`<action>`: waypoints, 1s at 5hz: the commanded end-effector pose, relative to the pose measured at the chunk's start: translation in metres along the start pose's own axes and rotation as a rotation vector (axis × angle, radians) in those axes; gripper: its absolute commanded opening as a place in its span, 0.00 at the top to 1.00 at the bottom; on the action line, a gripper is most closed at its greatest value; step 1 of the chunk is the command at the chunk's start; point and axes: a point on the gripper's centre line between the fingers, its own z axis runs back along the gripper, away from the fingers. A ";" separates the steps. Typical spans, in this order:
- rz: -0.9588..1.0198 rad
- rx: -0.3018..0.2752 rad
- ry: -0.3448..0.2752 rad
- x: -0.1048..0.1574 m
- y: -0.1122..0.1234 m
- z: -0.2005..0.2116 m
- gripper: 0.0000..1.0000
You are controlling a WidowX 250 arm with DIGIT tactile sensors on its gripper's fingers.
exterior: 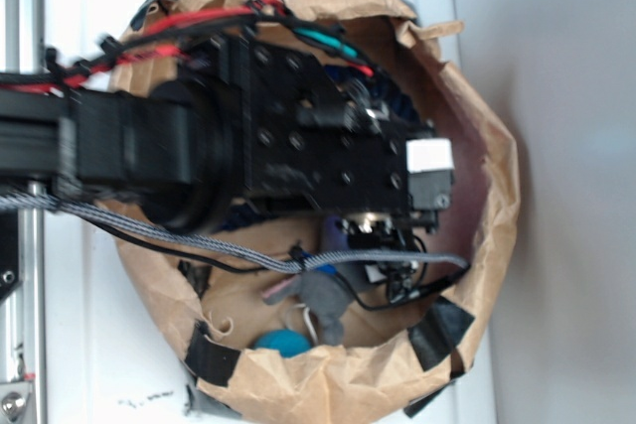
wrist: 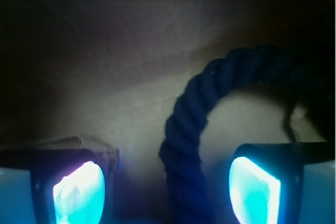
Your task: Grab the blue rope.
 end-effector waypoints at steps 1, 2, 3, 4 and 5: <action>0.004 0.045 0.041 0.014 -0.007 0.017 0.00; -0.063 0.110 0.136 0.020 -0.007 0.022 0.00; -0.163 0.151 0.180 0.018 -0.010 0.014 0.00; -0.165 0.148 0.156 0.020 -0.011 0.002 0.00; -0.159 0.129 0.130 0.025 -0.011 -0.013 0.00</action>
